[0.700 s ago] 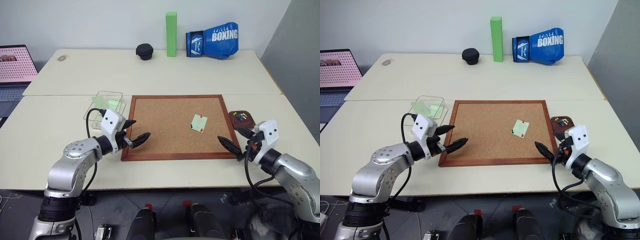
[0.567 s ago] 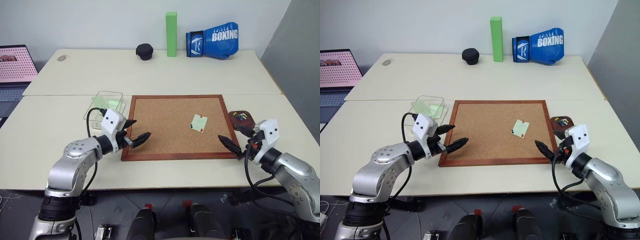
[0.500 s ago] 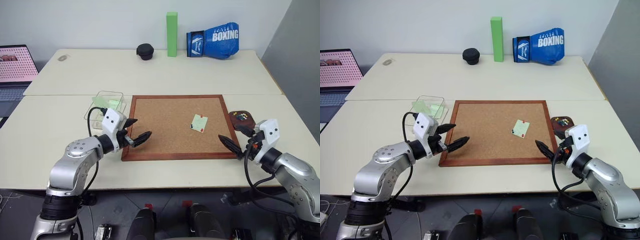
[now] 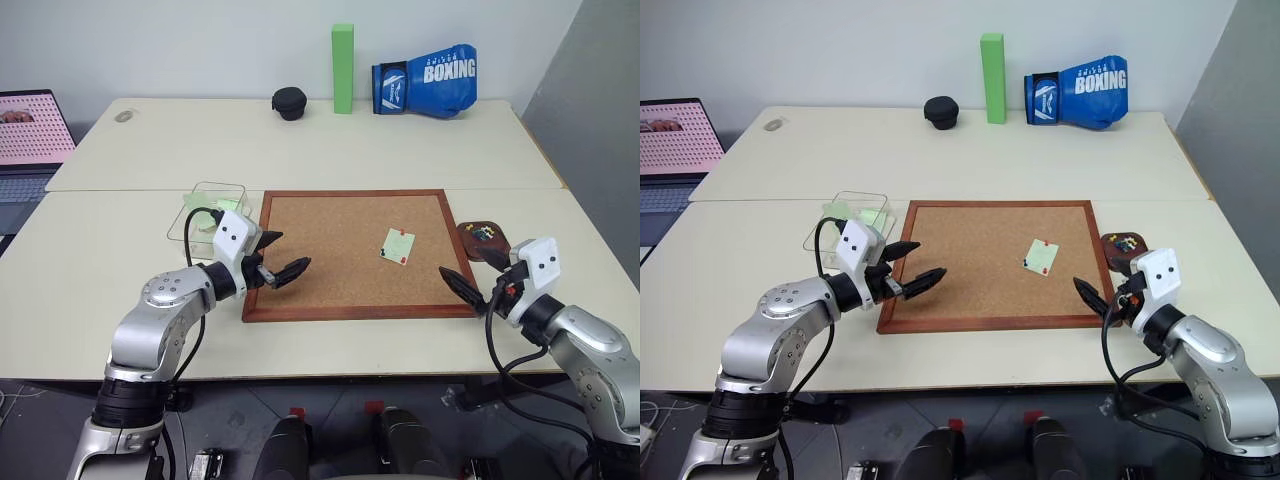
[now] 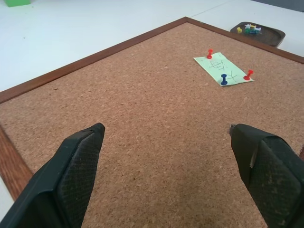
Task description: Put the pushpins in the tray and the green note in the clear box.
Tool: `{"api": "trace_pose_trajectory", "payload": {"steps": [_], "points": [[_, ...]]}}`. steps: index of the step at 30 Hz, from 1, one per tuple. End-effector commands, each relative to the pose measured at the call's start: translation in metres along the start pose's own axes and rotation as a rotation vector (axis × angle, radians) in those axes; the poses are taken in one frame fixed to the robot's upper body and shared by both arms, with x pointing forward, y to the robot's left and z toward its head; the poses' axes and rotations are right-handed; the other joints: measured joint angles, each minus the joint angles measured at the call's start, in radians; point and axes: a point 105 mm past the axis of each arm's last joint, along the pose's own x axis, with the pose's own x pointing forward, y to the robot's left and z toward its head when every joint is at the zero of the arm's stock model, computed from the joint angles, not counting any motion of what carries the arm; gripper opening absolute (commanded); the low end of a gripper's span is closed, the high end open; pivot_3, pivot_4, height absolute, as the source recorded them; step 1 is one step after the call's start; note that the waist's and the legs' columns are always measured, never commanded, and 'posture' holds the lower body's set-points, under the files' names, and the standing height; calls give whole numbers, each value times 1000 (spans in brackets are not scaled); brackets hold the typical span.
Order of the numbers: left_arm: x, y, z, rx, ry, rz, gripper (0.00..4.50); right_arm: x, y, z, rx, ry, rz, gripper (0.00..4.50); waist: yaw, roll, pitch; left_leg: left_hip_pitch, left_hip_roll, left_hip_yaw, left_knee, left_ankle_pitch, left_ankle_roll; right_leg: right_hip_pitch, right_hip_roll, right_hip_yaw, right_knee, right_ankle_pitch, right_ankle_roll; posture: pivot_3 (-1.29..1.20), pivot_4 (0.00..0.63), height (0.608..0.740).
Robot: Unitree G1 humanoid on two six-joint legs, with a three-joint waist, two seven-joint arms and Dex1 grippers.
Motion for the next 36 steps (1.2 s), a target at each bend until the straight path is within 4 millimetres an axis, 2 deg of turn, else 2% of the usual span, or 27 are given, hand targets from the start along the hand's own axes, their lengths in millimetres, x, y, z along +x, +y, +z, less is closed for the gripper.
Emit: {"api": "trace_pose_trajectory", "payload": {"steps": [1,2,3,5,11,15,19,20,24,28,32,34,36], "points": [[16,-11,9,-21,-34,-73,4440,13,-5,11,-28,-47,-15,4500,-2,0,0,0,0,0,1,0,0,0,0,0,0,0,0,0,150,740],[20,-13,9,-16,-36,-84,4440,16,-7,10,-32,-41,-22,4500,-2,0,0,0,0,0,1,0,0,0,0,0,0,0,0,0,150,740],[26,-17,9,1,-38,-106,4090,21,-11,8,-45,-32,-32,4500,-1,0,0,0,0,0,1,0,0,1,0,0,0,0,1,0,150,740],[39,-23,7,49,-27,-153,3851,30,-15,9,-53,-33,-41,4500,-1,0,0,0,0,0,1,0,0,1,0,0,0,1,1,0,150,740],[63,-26,7,92,-47,-208,2726,49,-15,11,-82,-40,-4,4500,-1,0,0,0,0,0,1,0,0,1,0,0,0,1,2,0,150,740],[83,-31,12,113,-66,-247,1921,69,-13,18,-81,-67,16,4500,-2,0,0,0,0,0,1,0,0,0,0,0,0,1,2,0,150,740],[90,-33,8,112,-66,-265,1119,80,-12,17,-76,-72,16,4500,-2,0,0,0,-1,0,1,0,0,1,0,0,1,2,3,0,150,740],[90,-34,7,112,-66,-267,776,82,-12,17,-77,-73,16,4500,-2,0,0,0,-1,0,1,0,0,1,0,0,1,2,3,0,150,740],[91,-33,5,108,-70,-256,108,88,-11,18,-72,-80,16,4500,-1,0,0,0,-1,0,1,0,0,0,0,0,1,2,2,0,150,740],[91,-34,-3,107,-56,-242,52,91,-9,17,-76,-80,26,4500,-2,0,0,0,-1,0,1,0,0,0,0,0,1,2,2,0,150,740],[93,-45,-36,86,39,-266,52,101,-6,15,-71,-67,37,4500,-5,0,0,0,-1,0,1,0,0,0,0,1,2,2,2,0,150,740],[94,-41,-59,59,100,-238,52,108,-5,12,-61,-59,52,4500,-3,0,0,0,-1,0,1,0,0,0,0,1,2,2,2,0,150,740],[93,-36,-68,40,120,-213,52,113,-6,8,-65,-48,56,4500,-2,2,-1,3,-1,0,2,0,0,3,0,1,1,2,2,0,150,740]]}}
